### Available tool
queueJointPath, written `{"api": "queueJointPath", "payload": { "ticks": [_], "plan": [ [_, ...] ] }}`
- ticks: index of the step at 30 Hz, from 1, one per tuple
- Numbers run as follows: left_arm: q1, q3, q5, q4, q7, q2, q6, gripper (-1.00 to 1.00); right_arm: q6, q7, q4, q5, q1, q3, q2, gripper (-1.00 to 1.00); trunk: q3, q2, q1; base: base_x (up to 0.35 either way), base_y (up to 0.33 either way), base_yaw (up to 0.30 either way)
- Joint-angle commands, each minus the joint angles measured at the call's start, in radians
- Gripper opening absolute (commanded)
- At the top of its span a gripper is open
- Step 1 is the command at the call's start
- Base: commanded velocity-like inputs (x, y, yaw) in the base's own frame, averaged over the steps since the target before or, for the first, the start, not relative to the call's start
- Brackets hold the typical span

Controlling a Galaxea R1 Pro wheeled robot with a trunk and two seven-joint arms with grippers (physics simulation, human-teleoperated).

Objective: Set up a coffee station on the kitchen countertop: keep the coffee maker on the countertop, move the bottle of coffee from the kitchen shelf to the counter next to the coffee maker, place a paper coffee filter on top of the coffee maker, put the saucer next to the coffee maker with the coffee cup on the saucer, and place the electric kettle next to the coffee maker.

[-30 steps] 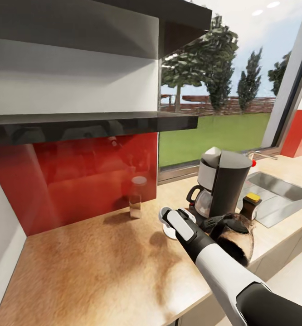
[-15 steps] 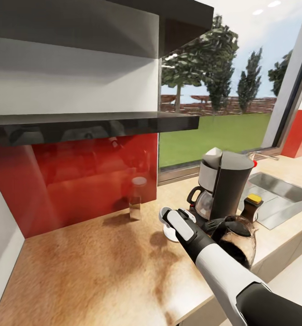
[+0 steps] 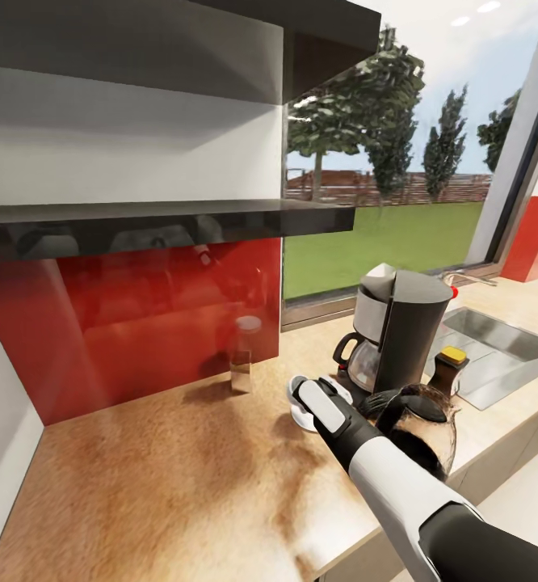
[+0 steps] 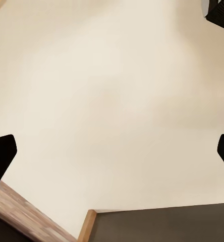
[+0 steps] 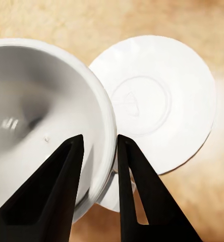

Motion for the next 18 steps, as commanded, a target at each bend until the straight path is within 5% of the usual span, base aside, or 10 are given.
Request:
{"api": "queueJointPath", "payload": {
  "ticks": [1,18],
  "plan": [
    [0.0,-0.008,0.01,0.002,0.001,0.0,-0.005,1.0,0.005,-0.003,0.0,0.001,-0.001,0.002,0.0,-1.0,-0.001,-0.001,0.001,0.0,0.0,0.0],
    [0.0,-0.008,0.01,0.002,0.001,0.0,-0.005,1.0,0.002,-0.003,0.0,0.002,-0.001,0.0,0.0,-1.0,-0.001,-0.001,0.001,0.0,0.0,0.0]
  ]
}}
